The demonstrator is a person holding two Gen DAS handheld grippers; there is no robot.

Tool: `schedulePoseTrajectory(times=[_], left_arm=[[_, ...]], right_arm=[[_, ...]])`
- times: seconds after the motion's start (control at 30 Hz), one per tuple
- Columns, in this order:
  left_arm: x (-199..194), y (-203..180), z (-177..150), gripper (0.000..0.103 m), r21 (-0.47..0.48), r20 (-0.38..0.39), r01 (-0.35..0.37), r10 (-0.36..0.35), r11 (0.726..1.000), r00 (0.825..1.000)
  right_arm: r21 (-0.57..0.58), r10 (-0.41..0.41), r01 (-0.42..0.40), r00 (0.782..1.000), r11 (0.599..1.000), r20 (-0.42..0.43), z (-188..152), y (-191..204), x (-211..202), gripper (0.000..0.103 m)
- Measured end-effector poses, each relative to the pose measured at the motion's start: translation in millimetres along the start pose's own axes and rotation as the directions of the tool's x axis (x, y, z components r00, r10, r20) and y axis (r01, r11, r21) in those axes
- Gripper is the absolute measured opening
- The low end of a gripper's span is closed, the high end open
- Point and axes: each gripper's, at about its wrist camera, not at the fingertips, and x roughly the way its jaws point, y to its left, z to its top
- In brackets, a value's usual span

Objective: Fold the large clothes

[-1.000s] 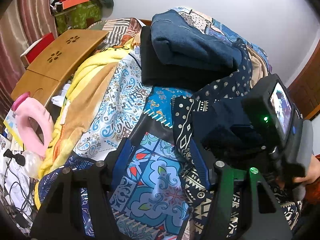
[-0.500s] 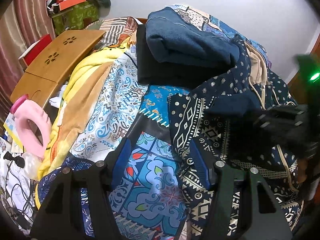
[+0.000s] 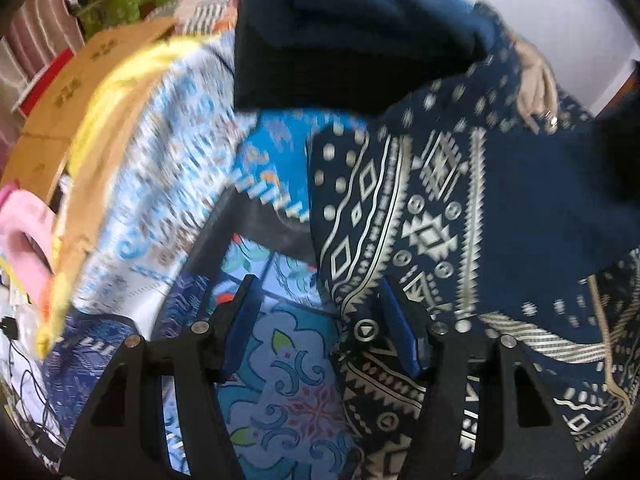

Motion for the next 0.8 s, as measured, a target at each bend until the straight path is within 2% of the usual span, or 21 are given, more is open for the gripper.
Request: schedulePoseTrajectory(times=[0.13,0.33,0.47,0.67,0.8], left_arm=[[17.6,-0.5,-4.2,0.06,0.001,-0.047,-0.005,0.005,1.0,0.999],[27.8,-2.3,-4.9,0.064,0.016,-0.049,-0.062,0.063,0.998,0.997],[31.3,-3.8,-5.5,0.065,0.028,-0.05,-0.068,0.069,0.997,0.996],[19.1,-12.8,-2.4,0.065,0.057,-0.031,-0.12,0.122,0.991,0.992],[1.1,-29.7,2.7,0.065,0.08,0.003,-0.115,0.115,0.99,0.993]], right_arm=[[0.072,-0.027,0.028,1.0,0.997,-0.006,-15.9,-28.2,-7.8,0.011],[0.147,-0.108,0.114,0.993,0.983,-0.049,-39.6,-73.5,-13.0,0.01],[0.178,-0.128,0.141,0.988,0.974,-0.084,-56.3,-92.3,-11.8,0.01],[0.197,-0.145,0.164,0.984,0.966,-0.107,-71.4,-107.6,-17.6,0.01],[0.238,-0.138,0.161,0.984,0.958,-0.111,-69.4,-120.1,-23.6,0.012]])
